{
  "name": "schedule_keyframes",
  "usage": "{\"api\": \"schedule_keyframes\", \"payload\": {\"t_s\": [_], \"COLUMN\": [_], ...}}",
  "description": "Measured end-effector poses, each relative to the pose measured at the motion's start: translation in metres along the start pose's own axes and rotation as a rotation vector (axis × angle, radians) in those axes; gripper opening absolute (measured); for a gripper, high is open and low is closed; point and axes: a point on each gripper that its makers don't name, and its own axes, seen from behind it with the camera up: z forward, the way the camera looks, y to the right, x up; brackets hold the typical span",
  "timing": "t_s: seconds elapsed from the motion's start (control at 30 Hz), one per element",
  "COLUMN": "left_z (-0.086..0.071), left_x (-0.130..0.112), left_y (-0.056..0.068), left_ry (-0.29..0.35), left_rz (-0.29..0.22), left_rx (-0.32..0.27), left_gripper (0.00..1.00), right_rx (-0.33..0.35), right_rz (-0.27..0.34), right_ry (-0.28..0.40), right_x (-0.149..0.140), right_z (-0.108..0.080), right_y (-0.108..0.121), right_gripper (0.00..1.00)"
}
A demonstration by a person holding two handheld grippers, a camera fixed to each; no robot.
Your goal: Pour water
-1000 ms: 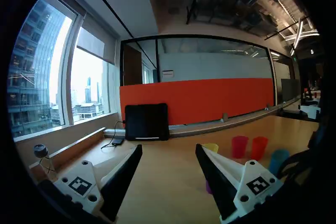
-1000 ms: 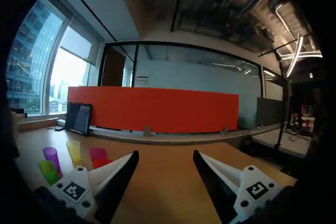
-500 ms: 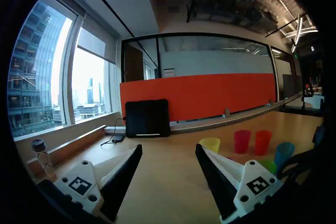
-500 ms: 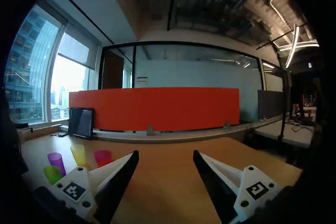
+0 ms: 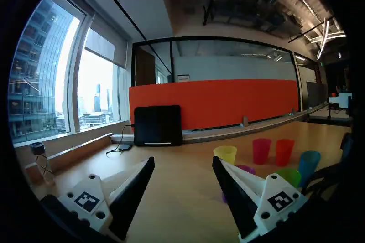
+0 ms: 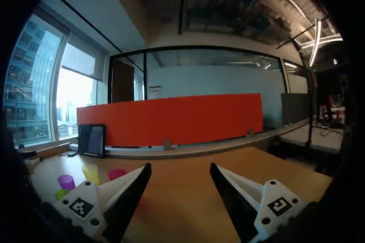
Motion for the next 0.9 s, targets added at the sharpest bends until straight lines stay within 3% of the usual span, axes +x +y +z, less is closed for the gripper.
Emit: {"api": "schedule_keyframes", "payload": {"t_s": [0.9], "left_z": [0.003], "left_x": [-0.019], "left_y": [-0.012], "left_ry": [-0.015], "left_rz": [-0.063], "left_rx": [0.021], "left_gripper": [0.94], "right_rx": [0.005], "right_rz": [-0.024], "right_ry": [0.006], "right_x": [0.011], "right_z": [-0.001], "right_y": [-0.006], "right_gripper": [0.99]}}
